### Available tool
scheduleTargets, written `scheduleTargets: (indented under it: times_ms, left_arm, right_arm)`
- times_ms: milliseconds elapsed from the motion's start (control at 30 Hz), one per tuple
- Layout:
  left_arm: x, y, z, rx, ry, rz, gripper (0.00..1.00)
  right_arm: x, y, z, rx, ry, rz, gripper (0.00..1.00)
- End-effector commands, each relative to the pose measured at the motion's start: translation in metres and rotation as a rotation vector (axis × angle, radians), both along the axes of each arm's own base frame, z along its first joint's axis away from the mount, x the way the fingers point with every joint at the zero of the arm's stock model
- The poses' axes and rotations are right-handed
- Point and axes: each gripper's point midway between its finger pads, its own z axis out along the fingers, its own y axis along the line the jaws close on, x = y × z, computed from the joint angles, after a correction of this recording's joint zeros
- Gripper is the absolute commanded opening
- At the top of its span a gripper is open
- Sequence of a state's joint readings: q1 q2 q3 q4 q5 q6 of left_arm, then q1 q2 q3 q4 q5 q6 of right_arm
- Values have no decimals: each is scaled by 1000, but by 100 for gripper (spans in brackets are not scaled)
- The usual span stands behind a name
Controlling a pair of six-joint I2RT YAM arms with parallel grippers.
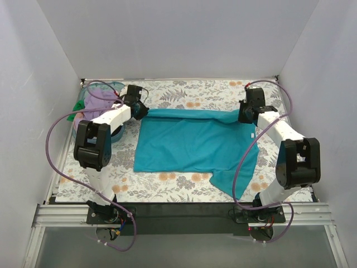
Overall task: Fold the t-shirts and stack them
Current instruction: Fold the tshirt
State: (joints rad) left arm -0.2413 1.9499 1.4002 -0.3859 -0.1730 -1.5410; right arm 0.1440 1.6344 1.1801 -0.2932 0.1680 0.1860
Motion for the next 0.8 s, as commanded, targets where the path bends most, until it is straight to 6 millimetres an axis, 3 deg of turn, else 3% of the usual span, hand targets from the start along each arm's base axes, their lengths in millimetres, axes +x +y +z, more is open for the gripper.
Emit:
scheduleTargets:
  times_ms: [0, 167, 367, 500, 533, 600, 633, 700, 767]
  left_arm:
    - [-11, 1, 20, -25, -37, -17, 0]
    - [-33, 1, 9, -31, 4, -39, 0]
    - [-45, 10, 3, -5, 38, -11, 0]
    - [-51, 9, -3, -4, 81, -12, 0]
    - [-53, 10, -6, -4, 98, -10, 0]
    - [-60, 13, -11, 8, 147, 3, 9]
    - [-59, 13, -10, 6, 156, 21, 28]
    - [-66, 12, -8, 4, 182, 12, 46]
    - [-65, 5, 7, -27, 180, -24, 62]
  right_arm:
    - [-37, 4, -5, 59, 80, -6, 1]
    - [-75, 8, -18, 116, 132, -20, 2]
    - [-105, 10, -23, 155, 163, -25, 3]
    - [-121, 9, -43, 152, 220, -32, 4]
    - [-125, 9, -48, 150, 237, -29, 10]
    - [-129, 10, -56, 150, 264, -21, 14]
    - [-132, 10, -60, 147, 278, -12, 23]
    - [-133, 12, -60, 144, 284, 14, 36]
    - [-132, 12, -53, 138, 261, 37, 44]
